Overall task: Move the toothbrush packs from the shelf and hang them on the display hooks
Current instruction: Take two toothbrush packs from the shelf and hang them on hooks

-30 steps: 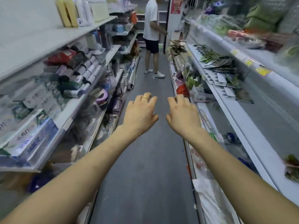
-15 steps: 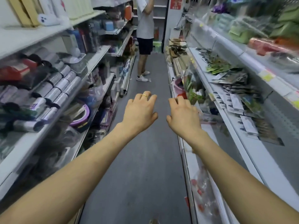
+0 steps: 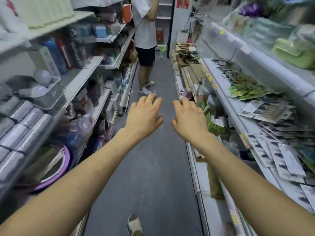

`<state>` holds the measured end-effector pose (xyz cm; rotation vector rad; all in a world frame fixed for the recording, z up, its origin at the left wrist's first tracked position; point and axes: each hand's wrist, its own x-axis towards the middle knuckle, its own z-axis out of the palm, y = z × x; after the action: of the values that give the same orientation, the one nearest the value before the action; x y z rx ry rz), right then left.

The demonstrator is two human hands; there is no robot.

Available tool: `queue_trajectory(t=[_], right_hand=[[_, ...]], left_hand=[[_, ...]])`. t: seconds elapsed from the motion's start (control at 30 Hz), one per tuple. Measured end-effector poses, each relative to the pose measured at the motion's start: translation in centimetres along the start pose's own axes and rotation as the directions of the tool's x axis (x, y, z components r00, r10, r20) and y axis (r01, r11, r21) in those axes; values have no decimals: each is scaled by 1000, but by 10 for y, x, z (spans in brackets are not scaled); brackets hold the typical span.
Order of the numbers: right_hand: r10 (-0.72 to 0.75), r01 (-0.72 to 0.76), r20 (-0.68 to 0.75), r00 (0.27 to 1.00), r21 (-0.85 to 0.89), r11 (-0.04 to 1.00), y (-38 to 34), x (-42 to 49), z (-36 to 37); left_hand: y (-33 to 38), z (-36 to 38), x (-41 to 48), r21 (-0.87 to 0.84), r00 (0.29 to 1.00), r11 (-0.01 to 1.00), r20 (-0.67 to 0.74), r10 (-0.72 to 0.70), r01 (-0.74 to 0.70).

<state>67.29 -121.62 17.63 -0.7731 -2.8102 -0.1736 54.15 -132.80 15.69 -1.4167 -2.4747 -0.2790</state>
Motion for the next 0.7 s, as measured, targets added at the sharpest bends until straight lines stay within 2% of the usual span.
queue_trajectory(t=[0.23,0.5,0.7], right_hand=[[135,-135,-8,991,-16,991,32,156,36],[303,-302,24,953,-37,952,94,305,97],[360,-359,33,932,-27,933,161,422,137]], left_hand=[[-51,51,170,-41,992,992,21,124,-123],[-62,128,345,-93,953,951,43,300,-295],[-63,182,485,-131,937,934,67,344,-333]])
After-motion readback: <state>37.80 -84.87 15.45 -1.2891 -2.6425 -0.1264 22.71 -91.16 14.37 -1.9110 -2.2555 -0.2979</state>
